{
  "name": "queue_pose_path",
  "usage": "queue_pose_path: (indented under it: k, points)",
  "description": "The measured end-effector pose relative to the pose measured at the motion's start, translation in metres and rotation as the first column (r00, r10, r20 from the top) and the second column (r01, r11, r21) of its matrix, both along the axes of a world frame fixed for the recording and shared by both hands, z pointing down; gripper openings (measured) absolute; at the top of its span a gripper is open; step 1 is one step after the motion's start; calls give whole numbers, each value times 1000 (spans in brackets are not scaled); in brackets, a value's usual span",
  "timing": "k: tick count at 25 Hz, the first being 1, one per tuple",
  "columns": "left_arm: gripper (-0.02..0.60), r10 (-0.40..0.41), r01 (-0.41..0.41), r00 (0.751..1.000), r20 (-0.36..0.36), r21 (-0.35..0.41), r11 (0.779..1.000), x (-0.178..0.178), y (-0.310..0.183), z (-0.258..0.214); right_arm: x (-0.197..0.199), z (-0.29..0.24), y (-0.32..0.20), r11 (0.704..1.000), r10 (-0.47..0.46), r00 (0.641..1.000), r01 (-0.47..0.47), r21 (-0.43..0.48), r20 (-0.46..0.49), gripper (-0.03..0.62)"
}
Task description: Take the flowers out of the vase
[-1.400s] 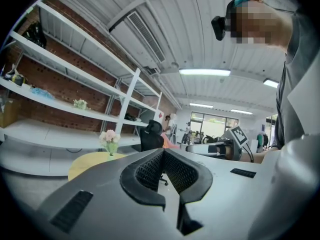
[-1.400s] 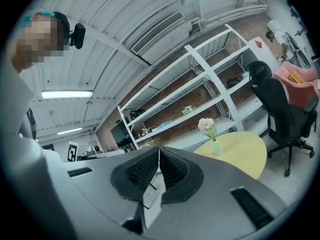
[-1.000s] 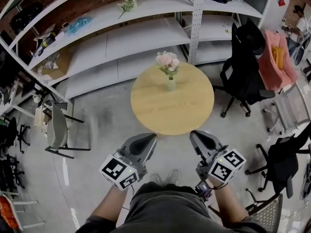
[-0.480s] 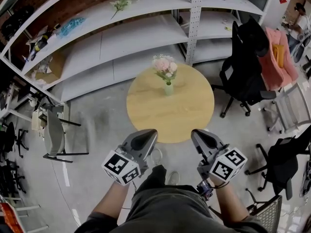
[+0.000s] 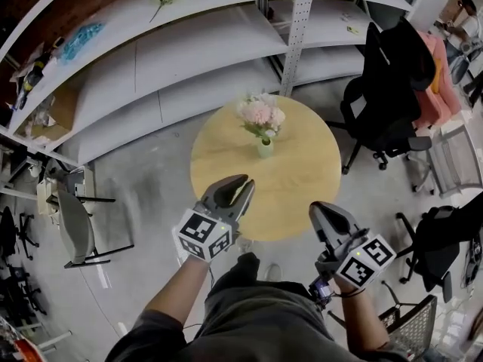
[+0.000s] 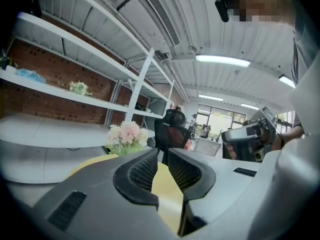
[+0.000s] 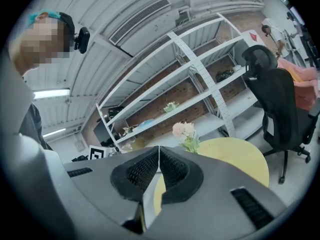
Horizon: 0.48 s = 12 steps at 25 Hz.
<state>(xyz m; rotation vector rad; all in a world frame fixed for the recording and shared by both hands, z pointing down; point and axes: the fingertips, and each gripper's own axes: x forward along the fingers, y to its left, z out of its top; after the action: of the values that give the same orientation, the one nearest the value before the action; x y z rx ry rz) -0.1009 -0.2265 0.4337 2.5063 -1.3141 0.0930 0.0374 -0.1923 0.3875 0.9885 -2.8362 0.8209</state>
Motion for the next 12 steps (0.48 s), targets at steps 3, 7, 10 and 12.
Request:
queue_pose_path:
  k: [3, 7, 10, 12]
  points:
    - [94, 37, -37, 999, 15, -23, 999, -5, -38, 23, -7, 10, -21, 999, 36, 999, -37, -19, -9, 17]
    - [153, 64, -62, 997, 44, -57, 996, -9, -78, 54, -10, 22, -42, 995, 84, 996, -84, -48, -1, 17]
    - [230, 66, -60, 996, 57, -102, 993, -10, -104, 82, -10, 27, -54, 992, 106, 994, -106, -67, 0, 17]
    - [282, 63, -55, 996, 61, -126, 991, -9, -118, 100, -8, 31, -59, 991, 111, 994, -111, -80, -5, 17]
